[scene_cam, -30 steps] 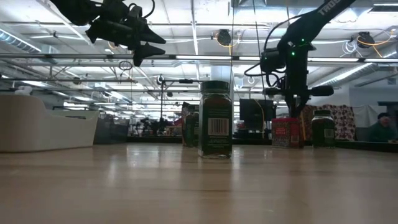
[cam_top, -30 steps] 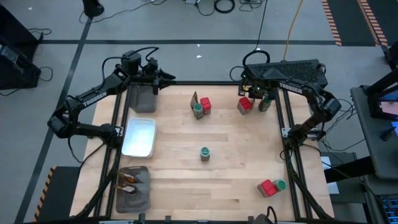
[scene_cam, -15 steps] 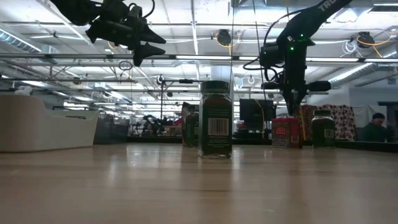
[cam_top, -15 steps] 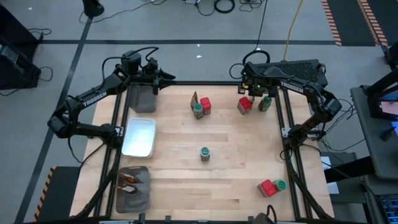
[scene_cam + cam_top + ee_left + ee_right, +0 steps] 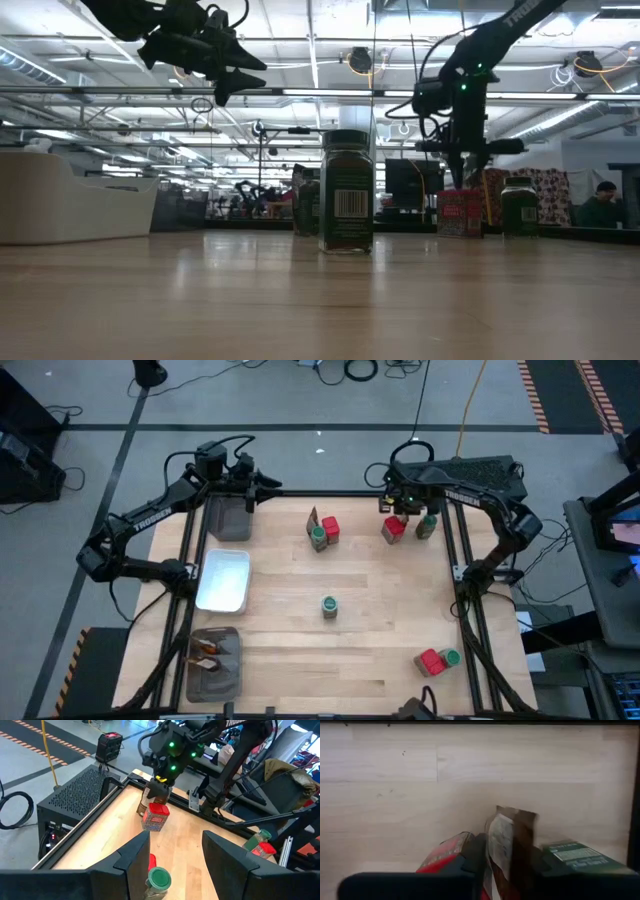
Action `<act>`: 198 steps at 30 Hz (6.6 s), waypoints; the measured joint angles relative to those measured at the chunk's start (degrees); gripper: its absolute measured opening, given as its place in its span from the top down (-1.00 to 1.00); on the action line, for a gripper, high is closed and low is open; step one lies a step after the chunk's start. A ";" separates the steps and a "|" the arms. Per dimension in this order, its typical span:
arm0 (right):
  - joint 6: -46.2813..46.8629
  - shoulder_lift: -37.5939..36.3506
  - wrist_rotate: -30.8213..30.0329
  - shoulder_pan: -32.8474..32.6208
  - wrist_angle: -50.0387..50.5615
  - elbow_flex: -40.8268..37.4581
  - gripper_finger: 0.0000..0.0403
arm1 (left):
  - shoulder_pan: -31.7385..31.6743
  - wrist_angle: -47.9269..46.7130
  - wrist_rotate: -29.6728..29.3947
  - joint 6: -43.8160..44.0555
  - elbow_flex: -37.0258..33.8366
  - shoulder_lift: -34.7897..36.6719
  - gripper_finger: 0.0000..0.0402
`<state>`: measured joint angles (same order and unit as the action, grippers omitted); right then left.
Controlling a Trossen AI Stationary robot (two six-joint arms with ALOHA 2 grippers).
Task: Sort spices by type
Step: Put the orange seasoning bag into the bottom black bin
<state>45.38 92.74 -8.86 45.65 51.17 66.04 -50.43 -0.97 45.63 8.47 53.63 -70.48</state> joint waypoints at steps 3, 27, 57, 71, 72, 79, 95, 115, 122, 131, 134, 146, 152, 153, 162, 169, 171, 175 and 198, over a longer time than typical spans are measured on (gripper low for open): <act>-0.59 1.63 0.00 0.00 -1.57 0.00 0.53 | -0.01 -0.04 0.00 0.02 0.00 0.00 0.08; -1.10 7.55 3.32 -0.02 -2.62 -0.09 0.23 | 1.44 -1.68 0.00 0.00 0.00 0.00 0.08; -1.52 7.46 3.26 0.00 -0.91 -0.09 0.94 | 1.46 -2.42 0.00 0.15 0.00 -0.01 0.08; -2.36 6.91 2.91 0.04 -0.95 1.65 0.95 | 1.45 -0.93 0.00 1.73 0.00 0.00 0.08; -2.62 6.89 2.89 0.14 -0.94 2.31 0.95 | 1.46 -0.12 0.00 1.80 0.00 0.00 0.08; -3.22 6.89 3.09 0.51 -0.66 8.01 0.96 | 1.46 3.46 0.08 5.19 0.00 0.00 0.08; 1.02 6.89 13.72 -4.57 -2.31 15.52 0.96 | 4.20 3.19 1.51 2.61 0.00 0.00 0.08; 5.30 10.02 9.88 -26.54 -5.11 15.43 0.96 | 13.81 -6.18 -3.09 6.33 0.00 0.00 0.08; -0.73 15.81 10.24 -27.14 -4.63 15.28 0.96 | 20.72 -13.53 -10.26 11.84 0.00 0.00 0.08; -5.38 19.48 10.82 -27.93 -4.79 15.32 0.86 | 27.86 -13.07 -18.26 16.48 0.00 0.00 0.08; -4.64 19.40 10.44 -28.28 -4.60 15.32 0.70 | 28.50 -13.03 -18.97 15.03 0.00 0.00 0.08; -5.45 18.26 12.41 -28.22 3.91 23.12 -0.04 | 28.50 -12.36 -18.95 8.07 0.00 0.00 0.08; -6.48 18.16 8.95 -27.80 18.32 31.45 -0.17 | 28.50 -6.03 -18.97 7.01 0.00 0.00 0.08; -7.13 17.78 8.56 -27.81 20.10 32.45 -0.18 | 28.50 -4.64 -18.97 6.42 0.00 -0.02 0.08; -8.11 4.92 9.85 -28.98 23.97 34.84 -0.18 | 29.20 5.51 -17.76 4.43 0.22 -5.94 0.08; -4.26 -9.14 4.88 -30.98 24.01 34.86 -0.18 | 29.80 2.06 -12.79 -5.22 12.13 -19.33 0.08; -2.32 -12.41 2.68 -31.12 24.04 34.86 -0.18 | 30.12 -2.69 -12.92 -10.86 17.47 -23.15 0.08; 0.73 -17.25 0.06 -32.02 25.83 34.88 -0.18 | 30.26 -11.28 -13.01 -19.69 27.28 -30.12 0.08; 5.20 -22.35 -9.16 -37.54 37.15 34.80 -0.18 | 33.07 -25.79 -20.89 -36.44 41.48 -47.67 0.08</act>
<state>50.58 70.39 -18.02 8.11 88.32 100.84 -17.37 -26.76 24.73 -27.97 95.11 -118.15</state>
